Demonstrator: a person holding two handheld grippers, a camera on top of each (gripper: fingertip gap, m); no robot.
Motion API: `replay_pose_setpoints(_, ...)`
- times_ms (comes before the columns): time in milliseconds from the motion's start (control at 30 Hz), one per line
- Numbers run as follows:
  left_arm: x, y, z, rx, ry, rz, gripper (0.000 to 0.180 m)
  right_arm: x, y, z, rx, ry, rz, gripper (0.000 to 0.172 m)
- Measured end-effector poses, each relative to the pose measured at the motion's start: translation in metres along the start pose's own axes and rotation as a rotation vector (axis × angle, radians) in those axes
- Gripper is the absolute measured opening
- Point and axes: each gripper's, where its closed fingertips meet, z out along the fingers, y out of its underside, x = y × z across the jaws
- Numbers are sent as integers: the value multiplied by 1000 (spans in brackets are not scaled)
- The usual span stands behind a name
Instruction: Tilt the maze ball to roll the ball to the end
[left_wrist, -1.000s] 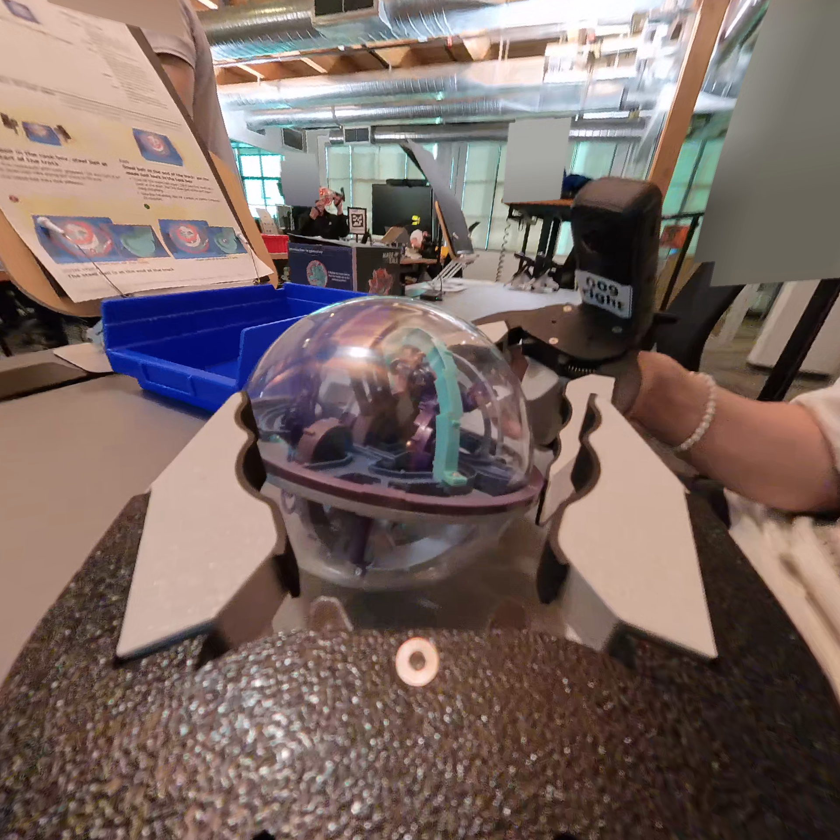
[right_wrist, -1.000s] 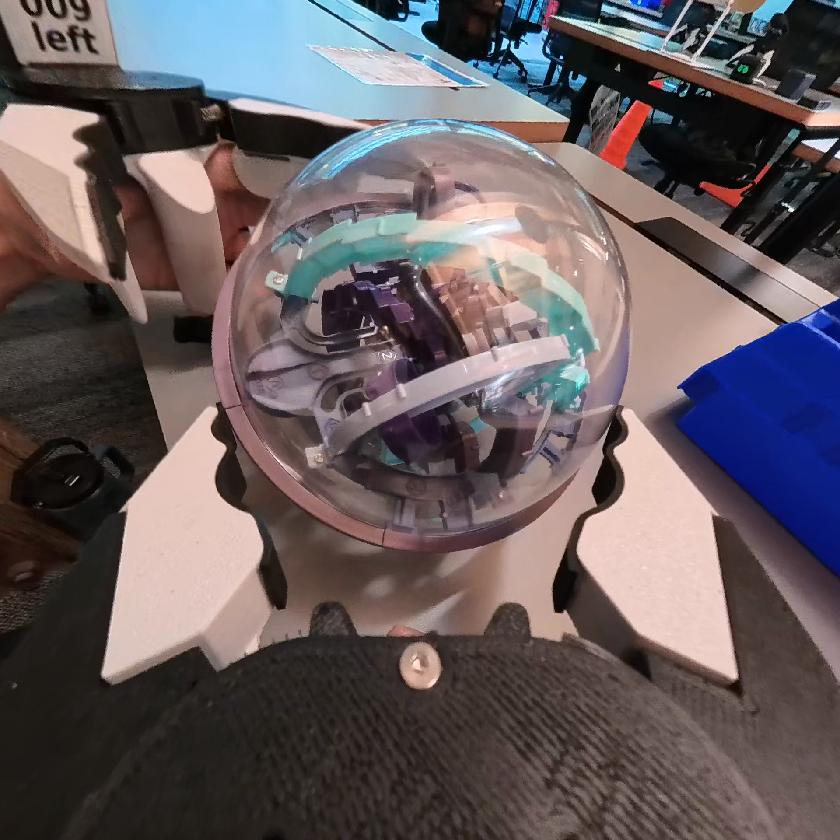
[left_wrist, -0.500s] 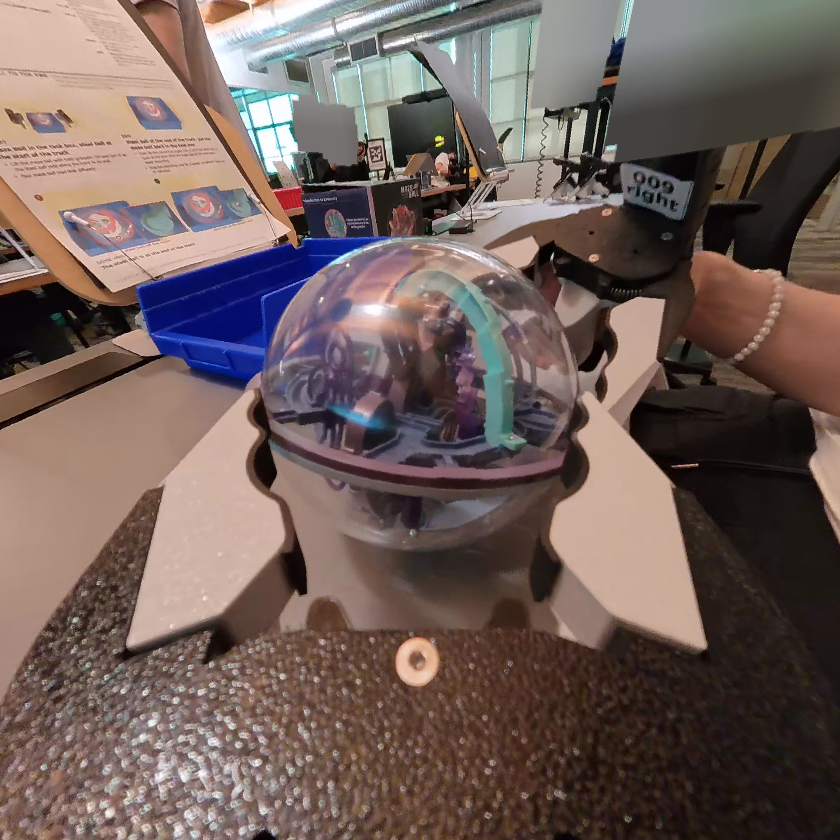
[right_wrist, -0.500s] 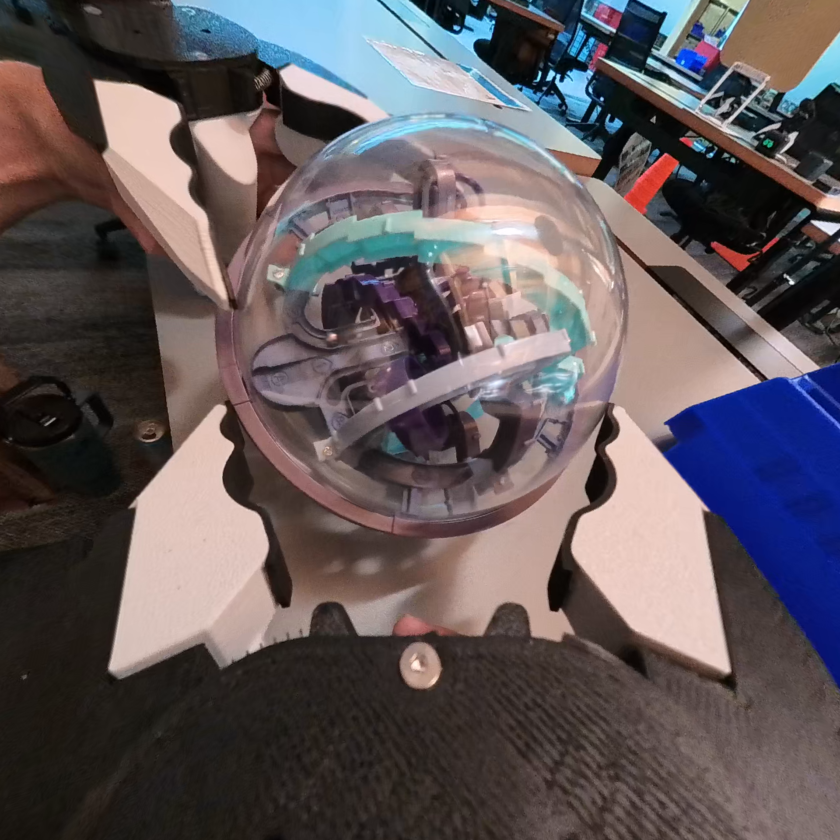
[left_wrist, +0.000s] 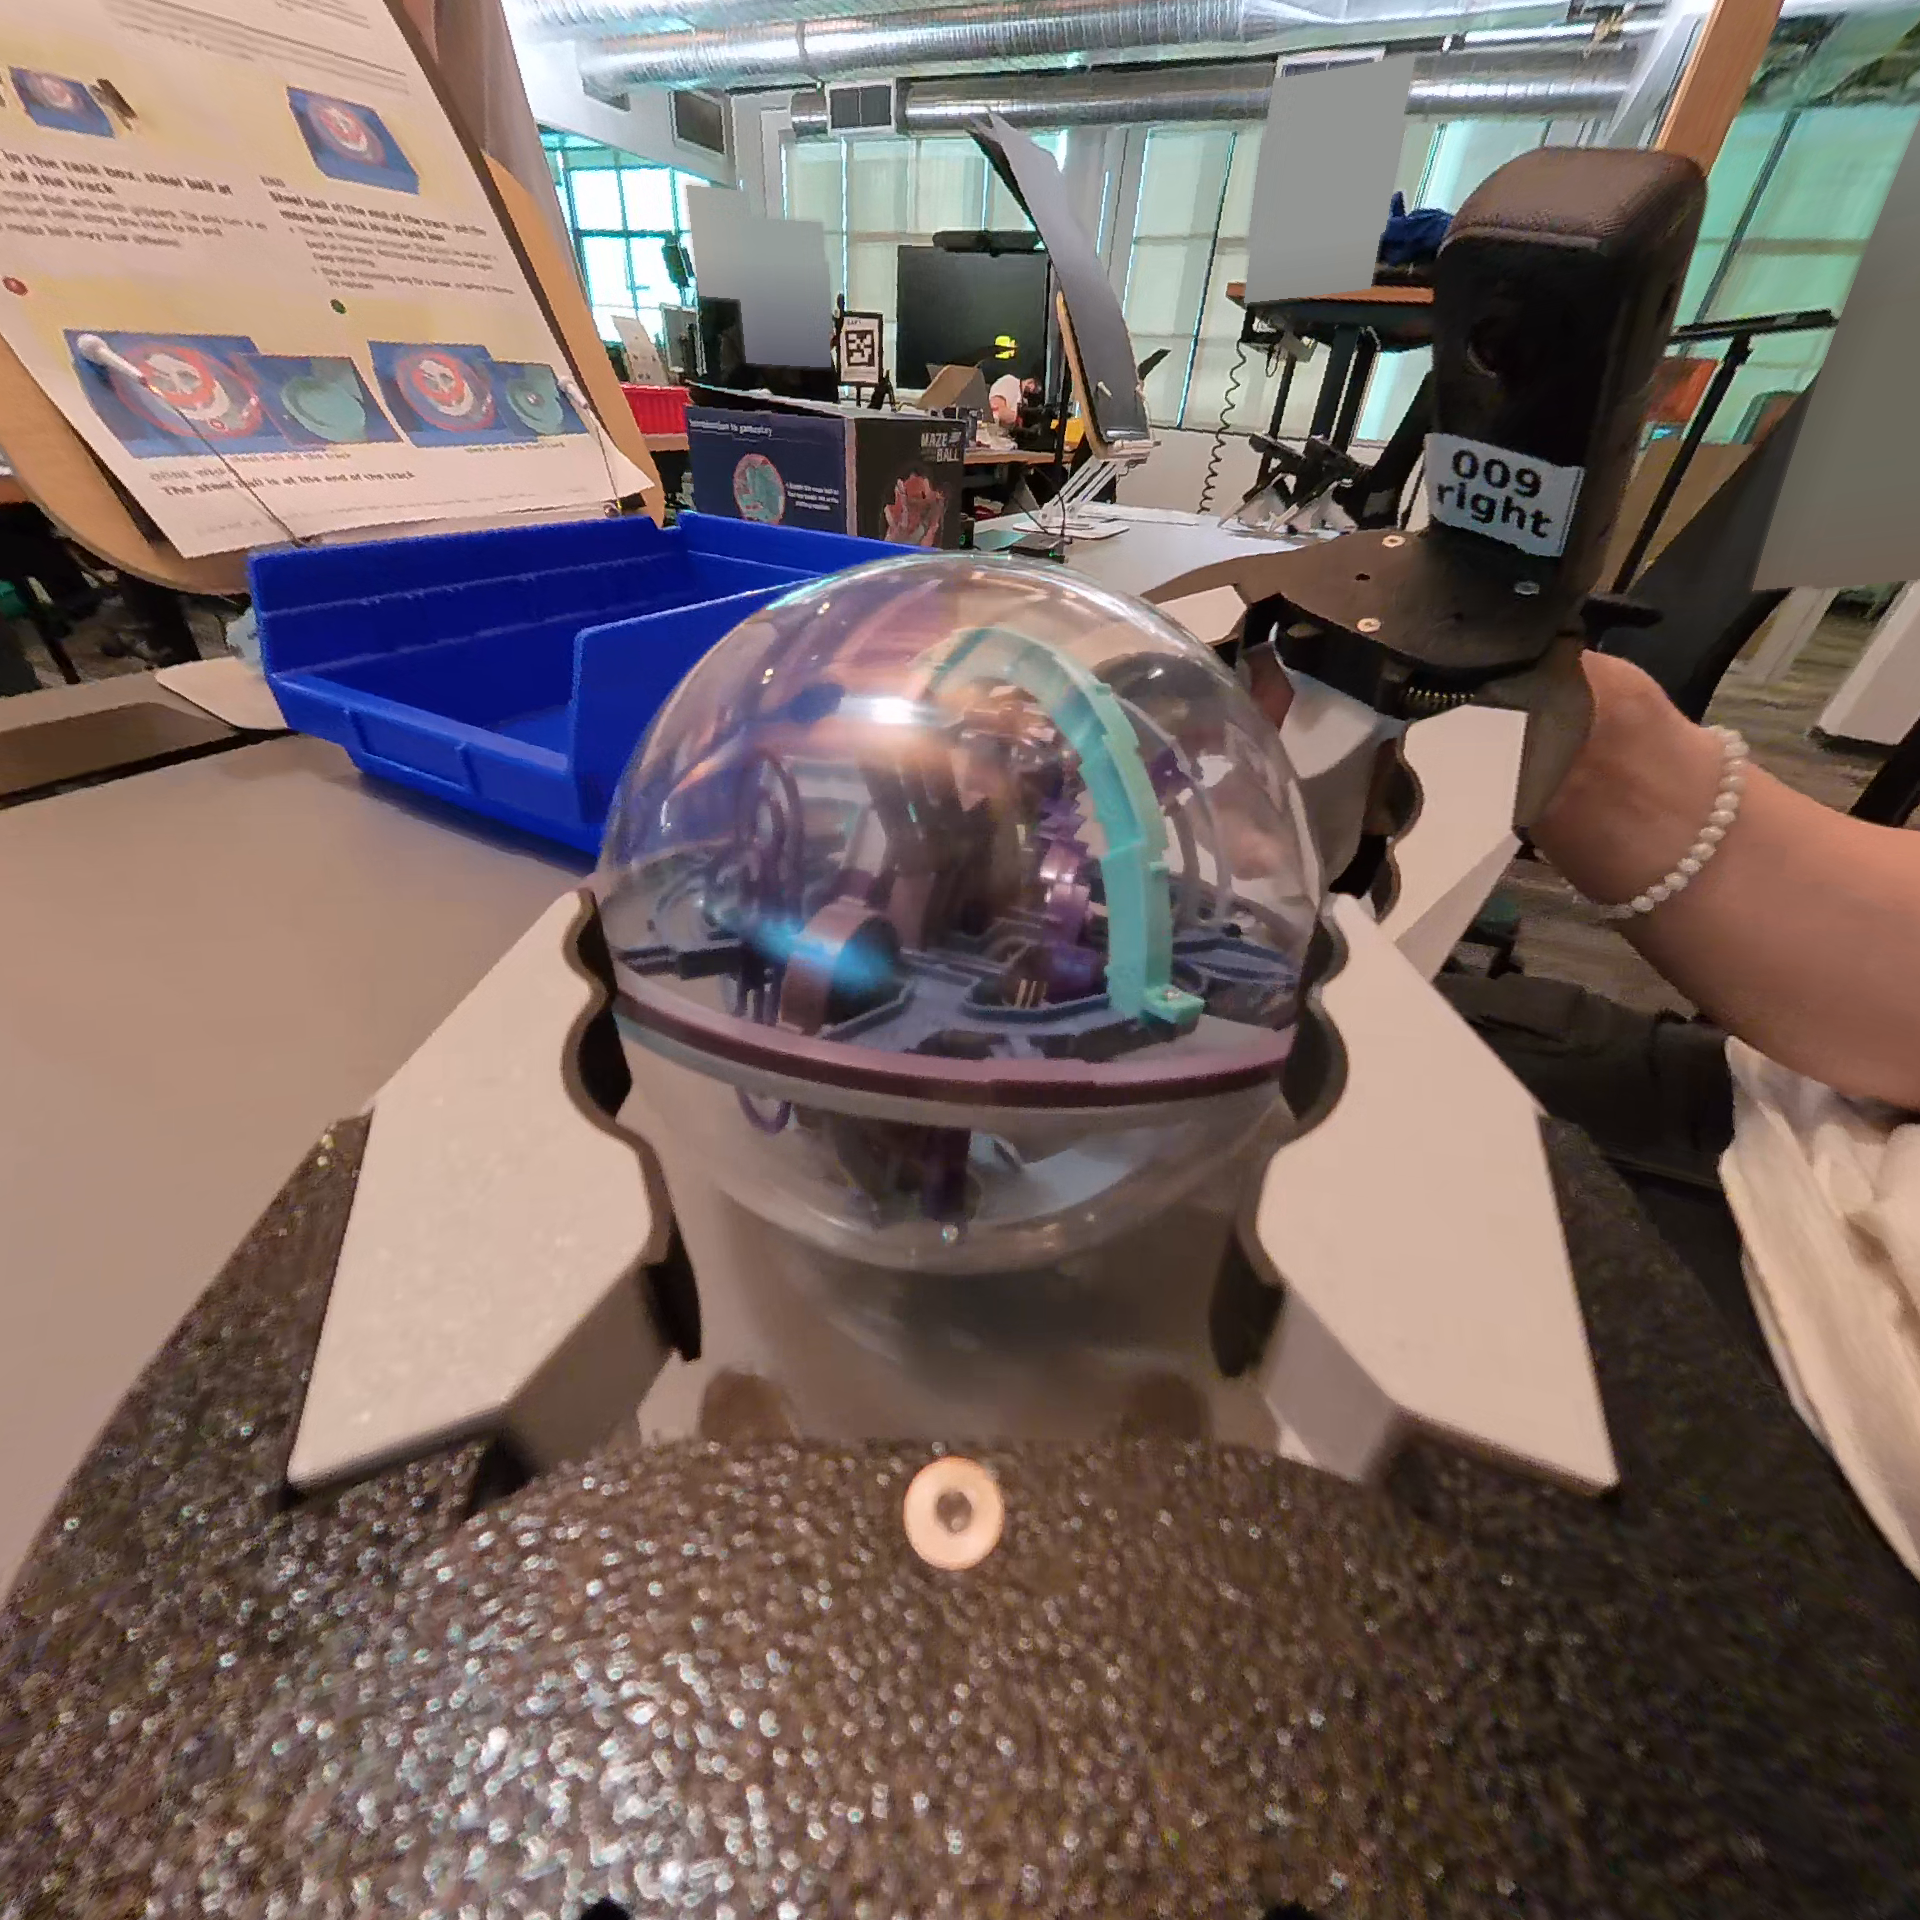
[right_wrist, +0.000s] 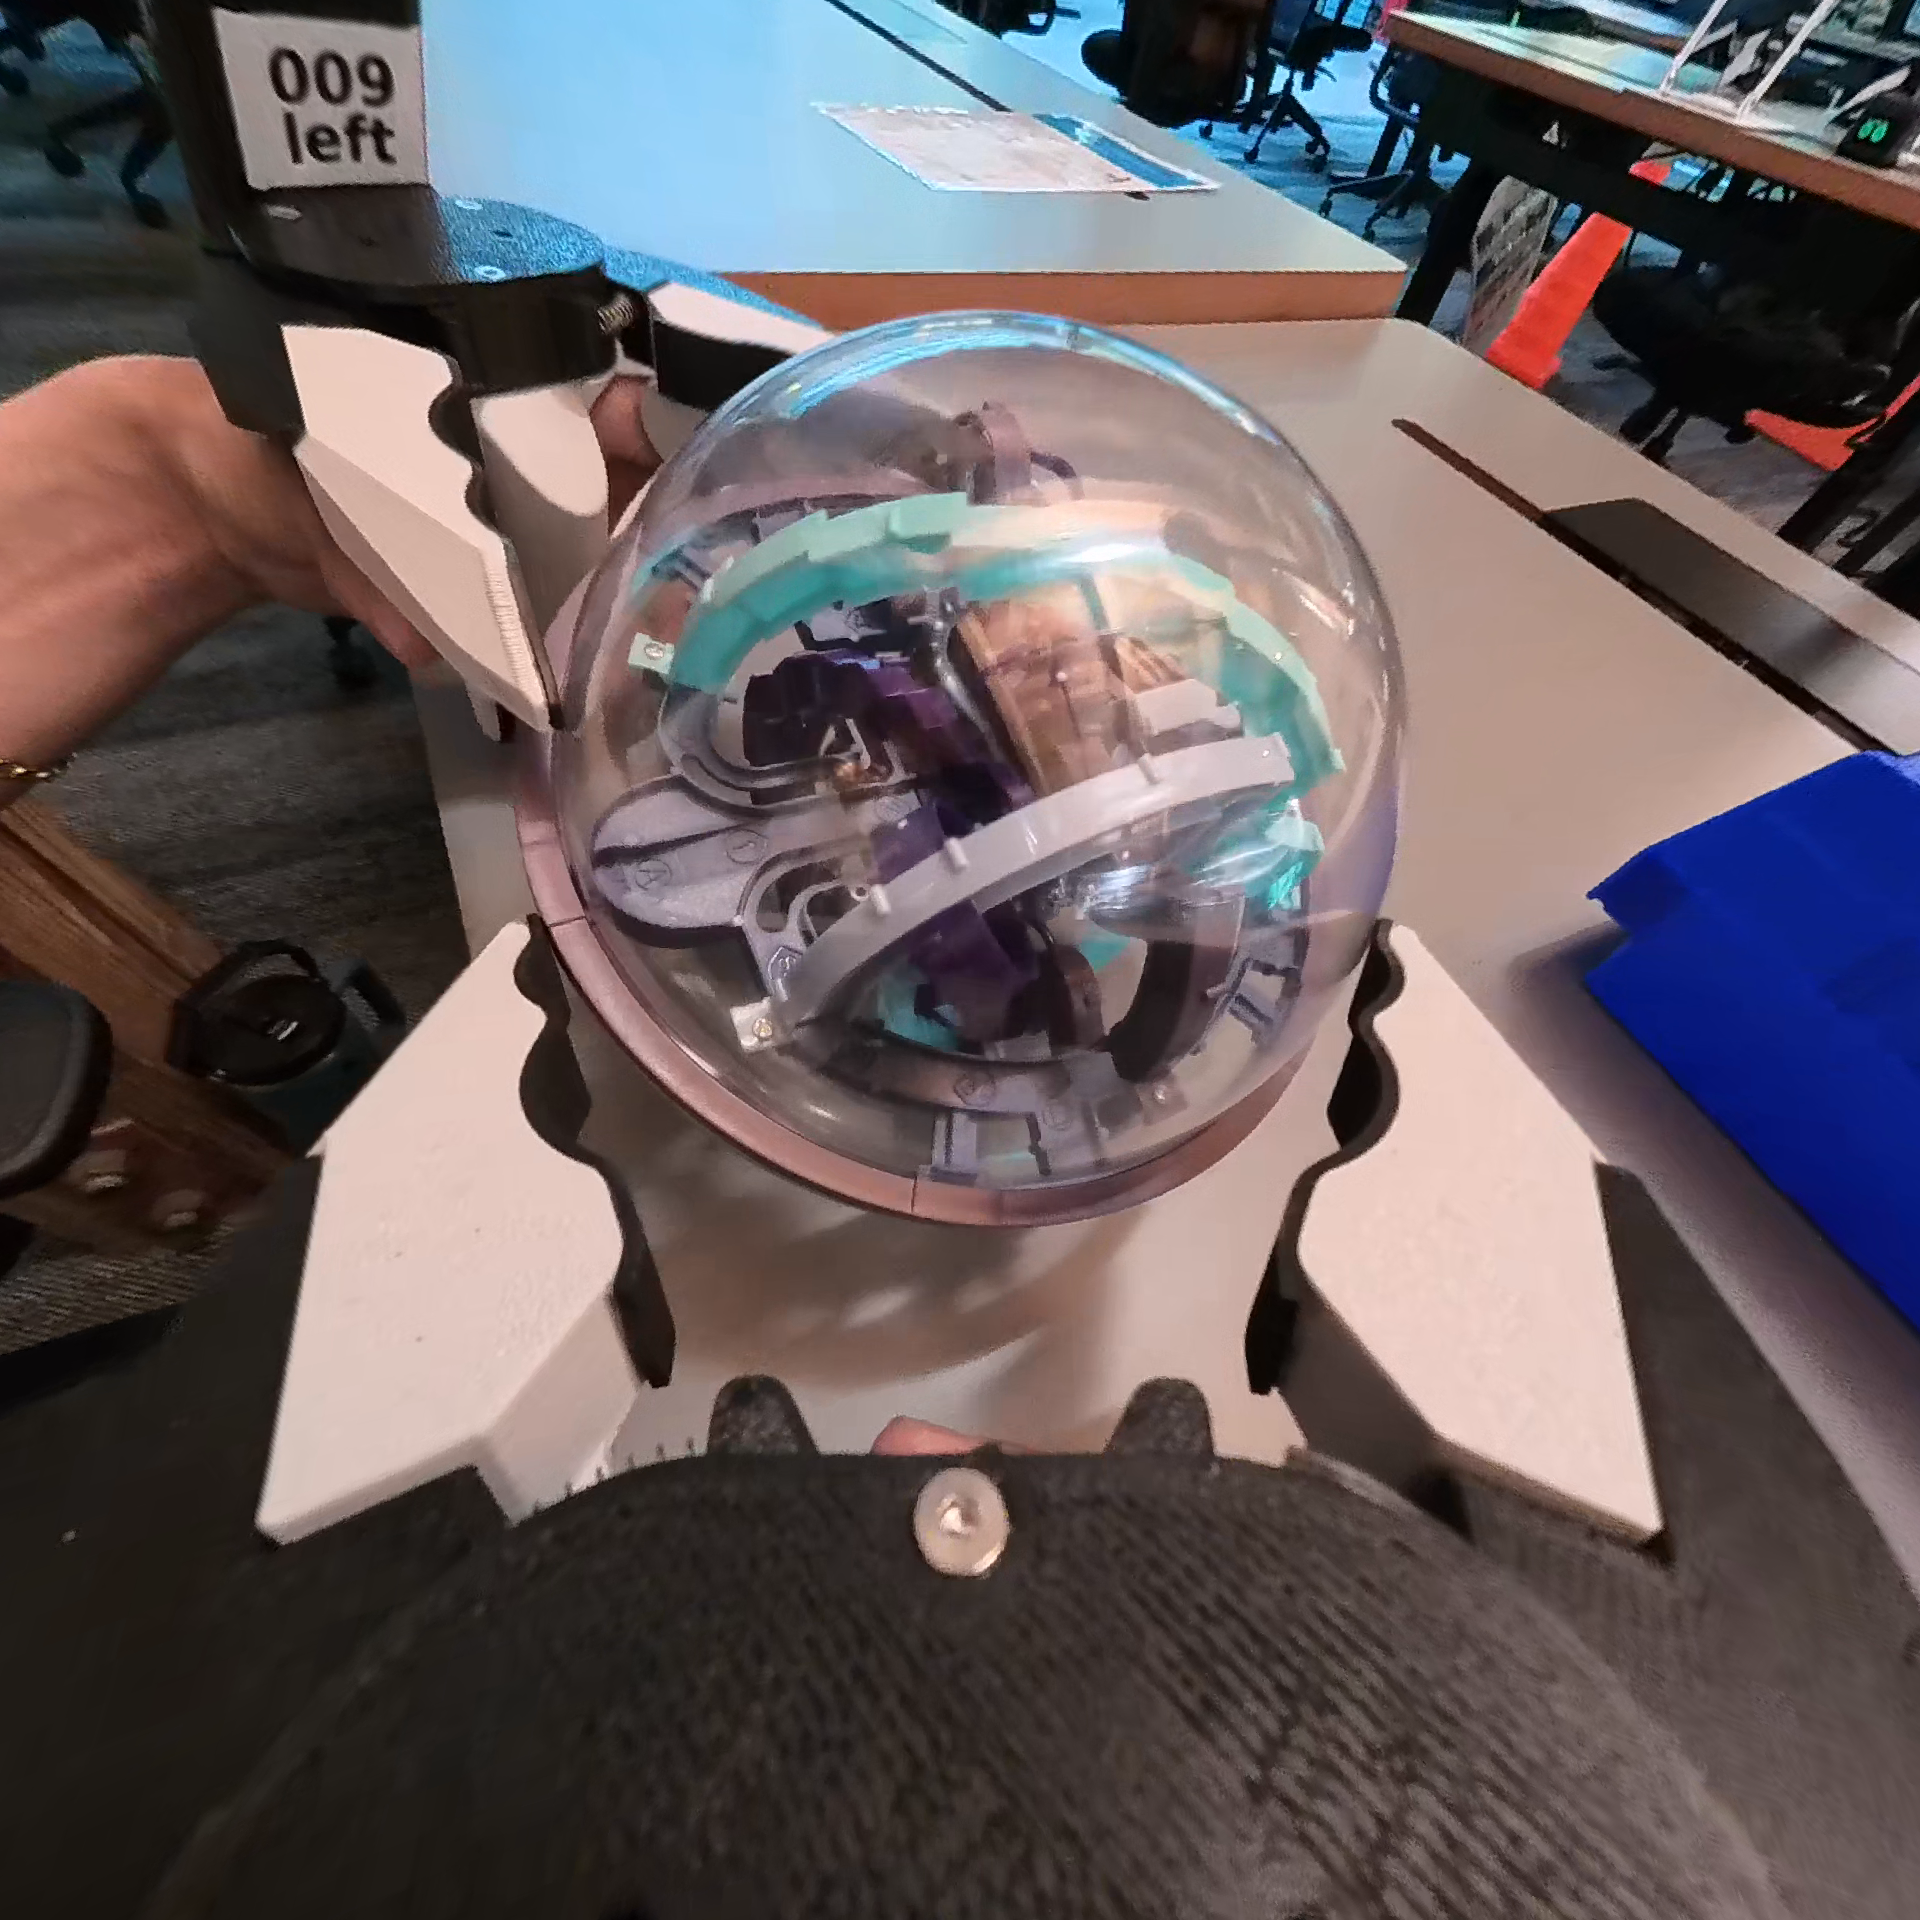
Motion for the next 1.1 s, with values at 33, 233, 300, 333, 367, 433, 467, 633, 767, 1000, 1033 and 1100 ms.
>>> replay_pose_setpoints(33,0,0,0,-2,2,-11,127,0,0,-1,-1,-2,8,145)
replay_pose_setpoints(233,1,2,1,-9,11,-58,127,0,-3,-3,23,-15,32,144)
replay_pose_setpoints(300,1,4,2,-17,15,-73,127,1,-4,-4,36,-21,41,144)
replay_pose_setpoints(333,1,4,2,-20,16,-75,127,1,-4,-4,42,-24,42,144)
replay_pose_setpoints(367,1,5,2,-22,16,-74,127,1,-4,-5,47,-26,43,144)
replay_pose_setpoints(433,2,7,2,-33,18,-68,128,2,-5,-5,60,-32,42,144)
replay_pose_setpoints(467,2,8,2,-44,20,-61,128,2,-5,-6,70,-38,43,144)
replay_pose_setpoints(633,8,15,2,-86,52,-65,126,3,-7,-14,103,-70,10,144)
replay_pose_setpoints(767,11,17,3,-106,70,-54,120,5,-5,-21,121,-90,-25,144)
replay_pose_setpoints(1000,15,21,13,-151,66,-66,120,11,-4,-27,158,-92,-22,146)
replay_pose_setpoints(1033,15,20,14,-153,65,-60,119,11,-3,-27,163,-99,-13,147)
replay_pose_setpoints(1100,16,20,14,-157,66,-53,118,12,-2,-28,172,-114,-8,147)
